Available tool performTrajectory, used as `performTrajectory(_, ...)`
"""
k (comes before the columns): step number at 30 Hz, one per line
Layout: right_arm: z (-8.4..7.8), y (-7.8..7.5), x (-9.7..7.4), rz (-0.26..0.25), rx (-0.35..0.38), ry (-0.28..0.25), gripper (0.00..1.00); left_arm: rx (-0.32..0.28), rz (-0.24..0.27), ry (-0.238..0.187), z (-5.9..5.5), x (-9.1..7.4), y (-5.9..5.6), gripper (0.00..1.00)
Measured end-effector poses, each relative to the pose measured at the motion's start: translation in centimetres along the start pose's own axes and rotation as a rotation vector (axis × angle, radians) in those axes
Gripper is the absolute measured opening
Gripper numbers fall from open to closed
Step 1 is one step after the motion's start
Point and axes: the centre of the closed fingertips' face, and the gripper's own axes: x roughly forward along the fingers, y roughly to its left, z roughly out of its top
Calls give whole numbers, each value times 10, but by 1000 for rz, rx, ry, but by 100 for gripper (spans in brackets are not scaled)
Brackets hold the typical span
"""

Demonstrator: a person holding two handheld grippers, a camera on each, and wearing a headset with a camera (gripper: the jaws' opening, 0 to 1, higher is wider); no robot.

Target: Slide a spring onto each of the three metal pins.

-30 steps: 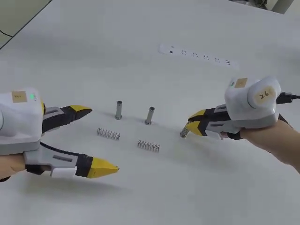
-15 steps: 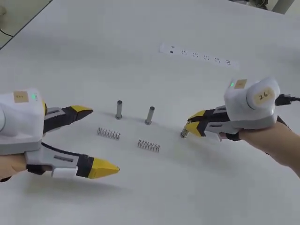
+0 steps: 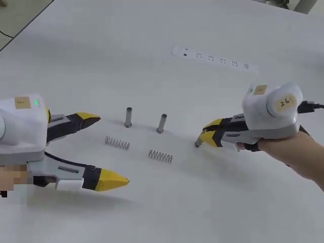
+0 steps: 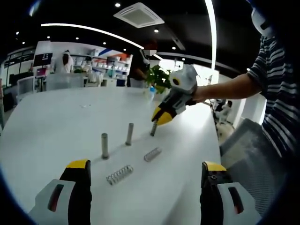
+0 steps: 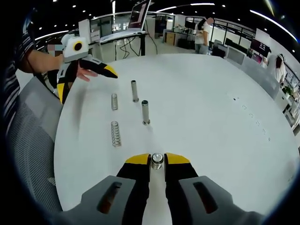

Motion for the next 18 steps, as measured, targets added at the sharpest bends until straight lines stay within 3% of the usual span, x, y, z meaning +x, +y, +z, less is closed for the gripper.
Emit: performTrajectory(18,6,1,-3,-16,27,-26,16,1,3,-2,1,-1,0,95)
